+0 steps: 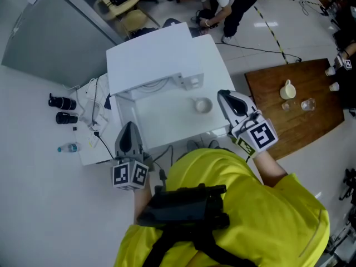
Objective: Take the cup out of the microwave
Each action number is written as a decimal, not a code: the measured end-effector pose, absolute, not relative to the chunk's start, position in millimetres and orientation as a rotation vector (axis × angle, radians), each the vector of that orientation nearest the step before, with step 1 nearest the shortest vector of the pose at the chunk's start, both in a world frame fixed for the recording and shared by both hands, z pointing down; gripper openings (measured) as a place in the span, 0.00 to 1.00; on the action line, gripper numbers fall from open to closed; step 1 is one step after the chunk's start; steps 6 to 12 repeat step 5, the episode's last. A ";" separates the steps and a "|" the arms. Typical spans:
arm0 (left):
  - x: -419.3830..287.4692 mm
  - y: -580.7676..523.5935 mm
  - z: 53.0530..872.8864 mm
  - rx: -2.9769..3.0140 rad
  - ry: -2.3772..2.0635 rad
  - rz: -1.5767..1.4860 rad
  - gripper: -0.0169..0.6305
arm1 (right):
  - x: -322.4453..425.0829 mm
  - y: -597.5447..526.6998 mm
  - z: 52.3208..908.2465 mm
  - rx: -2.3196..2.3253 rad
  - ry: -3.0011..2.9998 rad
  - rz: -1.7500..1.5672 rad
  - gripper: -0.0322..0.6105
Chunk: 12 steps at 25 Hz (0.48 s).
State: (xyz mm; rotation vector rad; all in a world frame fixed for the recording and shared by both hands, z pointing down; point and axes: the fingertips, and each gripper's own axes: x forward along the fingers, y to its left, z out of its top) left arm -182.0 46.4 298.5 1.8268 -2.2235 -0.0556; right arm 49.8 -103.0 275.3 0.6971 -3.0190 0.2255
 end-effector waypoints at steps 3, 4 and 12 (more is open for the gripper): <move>-176.1 44.0 293.5 1.848 -2.213 -0.052 0.03 | 47.0 -100.6 273.0 0.681 -3.024 0.226 0.06; -174.4 43.4 292.1 1.853 -2.209 -0.050 0.03 | 46.4 -99.9 271.9 0.679 -3.027 0.223 0.06; -172.7 43.0 290.7 1.859 -2.206 -0.048 0.03 | 45.9 -99.1 270.8 0.677 -3.030 0.220 0.06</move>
